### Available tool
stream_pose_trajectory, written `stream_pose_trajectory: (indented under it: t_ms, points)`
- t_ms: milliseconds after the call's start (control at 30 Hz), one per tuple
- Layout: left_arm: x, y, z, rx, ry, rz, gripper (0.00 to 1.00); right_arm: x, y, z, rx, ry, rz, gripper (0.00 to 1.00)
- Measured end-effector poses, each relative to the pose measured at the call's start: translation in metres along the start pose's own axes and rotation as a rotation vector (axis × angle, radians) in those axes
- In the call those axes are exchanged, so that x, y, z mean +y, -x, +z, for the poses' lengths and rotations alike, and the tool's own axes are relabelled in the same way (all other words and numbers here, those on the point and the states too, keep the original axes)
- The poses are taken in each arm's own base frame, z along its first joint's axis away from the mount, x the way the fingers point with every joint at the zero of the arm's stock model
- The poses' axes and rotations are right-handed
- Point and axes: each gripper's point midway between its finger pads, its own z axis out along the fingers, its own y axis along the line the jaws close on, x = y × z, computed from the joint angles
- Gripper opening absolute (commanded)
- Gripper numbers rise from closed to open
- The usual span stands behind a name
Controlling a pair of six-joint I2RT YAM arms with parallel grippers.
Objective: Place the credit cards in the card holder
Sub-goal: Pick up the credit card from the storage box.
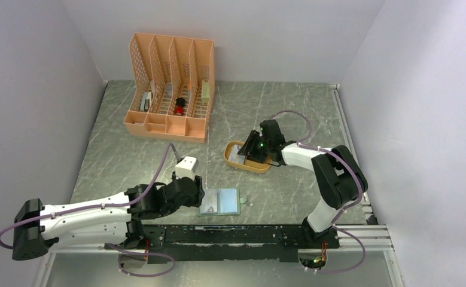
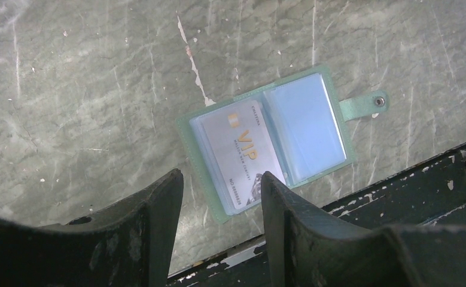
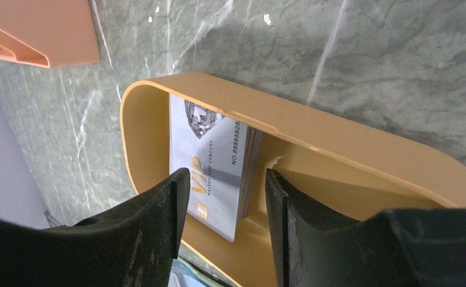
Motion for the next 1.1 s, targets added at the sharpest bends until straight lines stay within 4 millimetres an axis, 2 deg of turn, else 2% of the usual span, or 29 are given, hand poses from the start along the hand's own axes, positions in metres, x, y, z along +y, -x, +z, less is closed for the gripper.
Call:
stream_pose_trajectory:
  t_ms: [367, 633, 900, 1100]
  points:
    - [0.001, -0.002, 0.002, 0.007, 0.007, 0.005, 0.55, 0.013, -0.01, 0.004, 0.036, 0.034, -0.022, 0.53]
    - [0.001, -0.002, 0.002, 0.007, 0.006, 0.005, 0.55, 0.014, -0.009, 0.005, 0.041, 0.024, -0.043, 0.54]
    - [0.002, -0.003, 0.002, 0.008, 0.008, 0.002, 0.55, 0.002, -0.009, 0.001, 0.041, -0.037, -0.031, 0.5]
    - [0.003, -0.005, 0.002, 0.009, 0.009, -0.004, 0.55, 0.001, -0.009, 0.001, 0.043, -0.039, -0.031, 0.39]
